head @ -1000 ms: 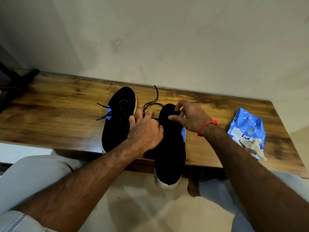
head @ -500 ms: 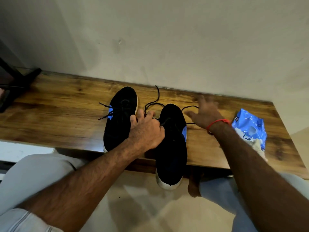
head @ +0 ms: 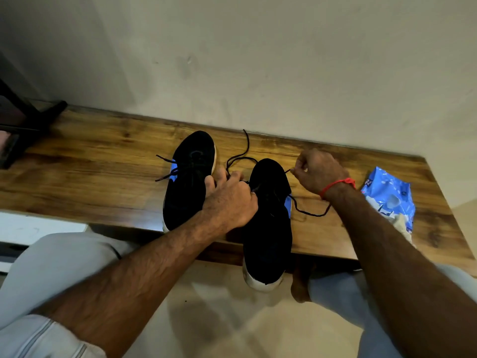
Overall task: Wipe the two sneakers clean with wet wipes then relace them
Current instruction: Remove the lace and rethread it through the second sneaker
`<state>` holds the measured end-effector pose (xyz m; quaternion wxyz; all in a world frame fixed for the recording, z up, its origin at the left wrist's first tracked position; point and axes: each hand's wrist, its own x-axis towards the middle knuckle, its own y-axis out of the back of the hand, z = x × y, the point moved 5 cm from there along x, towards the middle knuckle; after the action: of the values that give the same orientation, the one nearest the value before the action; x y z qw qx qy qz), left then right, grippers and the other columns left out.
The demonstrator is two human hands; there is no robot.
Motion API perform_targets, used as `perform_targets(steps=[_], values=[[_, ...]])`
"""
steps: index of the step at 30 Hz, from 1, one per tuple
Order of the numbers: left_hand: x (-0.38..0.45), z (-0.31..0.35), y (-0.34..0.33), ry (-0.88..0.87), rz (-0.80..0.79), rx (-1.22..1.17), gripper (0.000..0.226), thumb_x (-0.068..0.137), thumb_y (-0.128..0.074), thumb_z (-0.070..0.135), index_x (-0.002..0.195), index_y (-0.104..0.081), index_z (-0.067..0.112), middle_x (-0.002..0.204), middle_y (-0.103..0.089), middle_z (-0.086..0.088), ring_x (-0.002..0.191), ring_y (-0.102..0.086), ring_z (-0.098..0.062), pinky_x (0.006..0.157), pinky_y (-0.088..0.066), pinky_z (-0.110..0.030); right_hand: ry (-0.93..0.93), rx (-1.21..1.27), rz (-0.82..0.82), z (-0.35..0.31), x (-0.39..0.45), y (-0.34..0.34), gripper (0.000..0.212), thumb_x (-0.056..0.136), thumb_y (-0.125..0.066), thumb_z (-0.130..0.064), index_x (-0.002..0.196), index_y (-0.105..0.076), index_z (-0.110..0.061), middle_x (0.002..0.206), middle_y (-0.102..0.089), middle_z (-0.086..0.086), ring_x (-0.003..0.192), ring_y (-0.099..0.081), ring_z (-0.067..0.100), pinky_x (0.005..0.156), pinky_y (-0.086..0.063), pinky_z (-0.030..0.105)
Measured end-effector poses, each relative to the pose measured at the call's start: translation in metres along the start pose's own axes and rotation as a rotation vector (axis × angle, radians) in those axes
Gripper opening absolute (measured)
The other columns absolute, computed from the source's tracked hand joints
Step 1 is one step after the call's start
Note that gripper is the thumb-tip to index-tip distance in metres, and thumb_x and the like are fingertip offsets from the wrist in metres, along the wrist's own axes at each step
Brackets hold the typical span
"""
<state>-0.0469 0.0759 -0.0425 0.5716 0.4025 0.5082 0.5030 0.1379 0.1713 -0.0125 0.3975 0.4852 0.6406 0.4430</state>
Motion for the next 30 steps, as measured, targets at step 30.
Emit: perform_targets(steps=[30], values=[[0.006,0.000,-0.004,0.052,-0.029,-0.038,0.037,0.102,-0.043,0.047,0.114,-0.071,0.025,0.144,-0.045,0.007,0.131,-0.030,-0.025,0.105,-0.022,-0.046,-0.267,-0.078,0.016,0.014,-0.006,0.000,0.025,0.090,-0.053,-0.028,0.113,-0.058,-0.019,0.120,-0.061,0.014,0.111,-0.057,0.039,0.095,-0.048,0.051]])
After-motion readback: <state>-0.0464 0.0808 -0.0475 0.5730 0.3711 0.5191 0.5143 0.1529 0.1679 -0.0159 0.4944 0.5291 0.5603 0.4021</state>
